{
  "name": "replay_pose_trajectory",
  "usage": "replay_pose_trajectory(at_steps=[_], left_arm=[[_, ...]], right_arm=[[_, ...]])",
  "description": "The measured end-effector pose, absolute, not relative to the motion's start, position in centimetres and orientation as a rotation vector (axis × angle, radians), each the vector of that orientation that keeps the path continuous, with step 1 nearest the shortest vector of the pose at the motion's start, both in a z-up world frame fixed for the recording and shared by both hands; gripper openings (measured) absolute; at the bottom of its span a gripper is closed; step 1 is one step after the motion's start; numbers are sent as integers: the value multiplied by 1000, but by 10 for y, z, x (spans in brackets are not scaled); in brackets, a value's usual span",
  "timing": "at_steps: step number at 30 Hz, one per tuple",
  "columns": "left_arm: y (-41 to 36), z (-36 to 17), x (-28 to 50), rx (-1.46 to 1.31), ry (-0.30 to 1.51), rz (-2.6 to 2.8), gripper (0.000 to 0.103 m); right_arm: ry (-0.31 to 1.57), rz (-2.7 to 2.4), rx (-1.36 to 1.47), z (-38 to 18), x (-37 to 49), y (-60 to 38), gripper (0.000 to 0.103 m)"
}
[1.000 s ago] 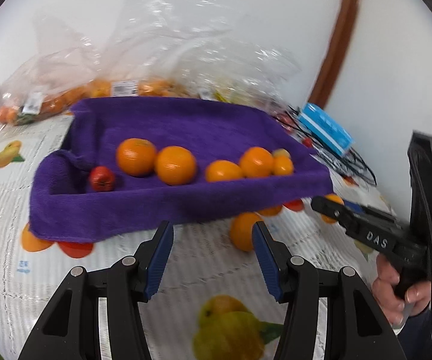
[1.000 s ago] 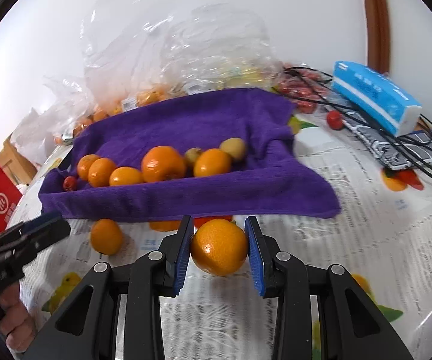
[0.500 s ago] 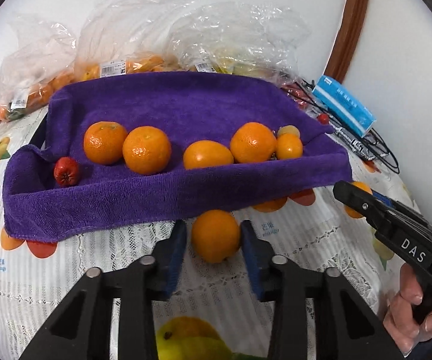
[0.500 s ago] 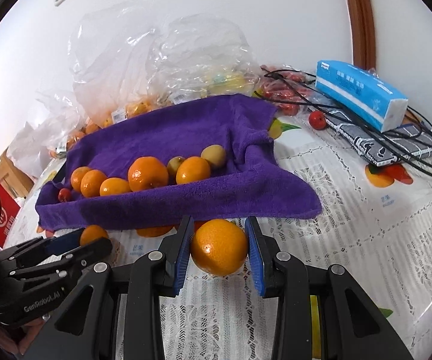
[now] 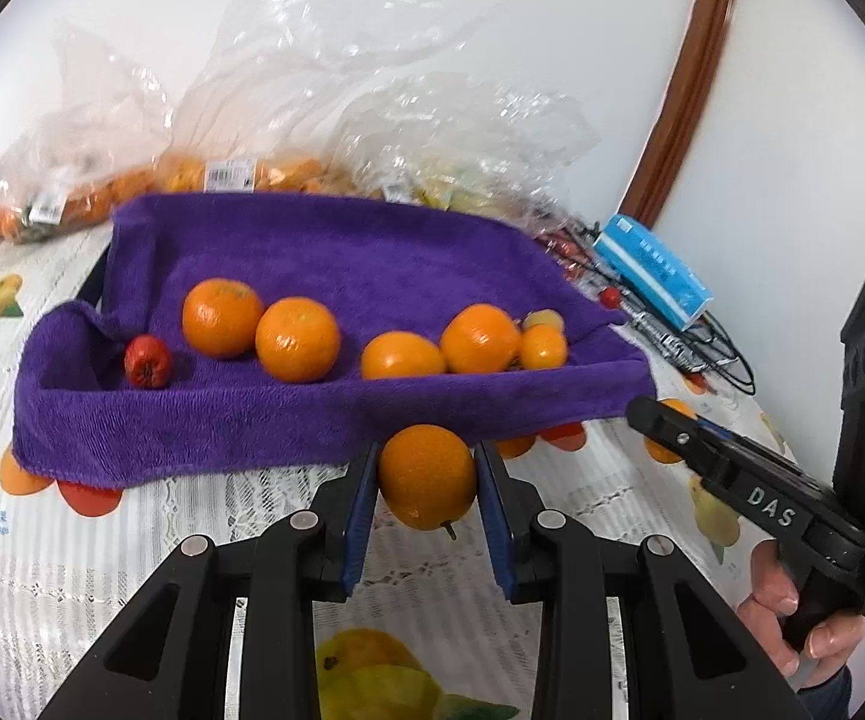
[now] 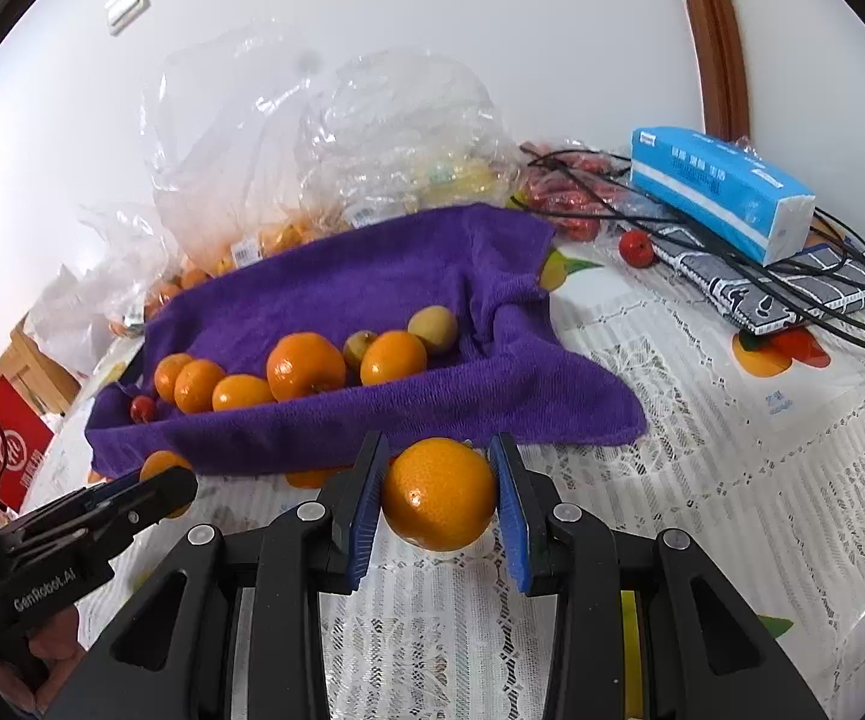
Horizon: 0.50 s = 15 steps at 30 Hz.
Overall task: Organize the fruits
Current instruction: 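Close the left gripper on the other loose orange while the right gripper holds its orange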
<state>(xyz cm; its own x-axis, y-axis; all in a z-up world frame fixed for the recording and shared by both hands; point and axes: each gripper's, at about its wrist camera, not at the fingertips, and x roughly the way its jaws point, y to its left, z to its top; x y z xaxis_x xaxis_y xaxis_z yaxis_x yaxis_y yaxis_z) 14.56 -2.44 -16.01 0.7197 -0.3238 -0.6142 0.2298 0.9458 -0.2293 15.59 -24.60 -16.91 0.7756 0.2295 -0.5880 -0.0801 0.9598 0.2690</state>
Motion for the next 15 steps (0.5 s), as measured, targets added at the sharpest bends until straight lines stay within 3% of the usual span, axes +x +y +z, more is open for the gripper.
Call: replay_pose_trajectory(at_steps=[15], left_arm=[[-16, -157, 143, -177, 670, -296, 31]], right_arm=[[615, 203, 209, -162, 148, -237, 35]])
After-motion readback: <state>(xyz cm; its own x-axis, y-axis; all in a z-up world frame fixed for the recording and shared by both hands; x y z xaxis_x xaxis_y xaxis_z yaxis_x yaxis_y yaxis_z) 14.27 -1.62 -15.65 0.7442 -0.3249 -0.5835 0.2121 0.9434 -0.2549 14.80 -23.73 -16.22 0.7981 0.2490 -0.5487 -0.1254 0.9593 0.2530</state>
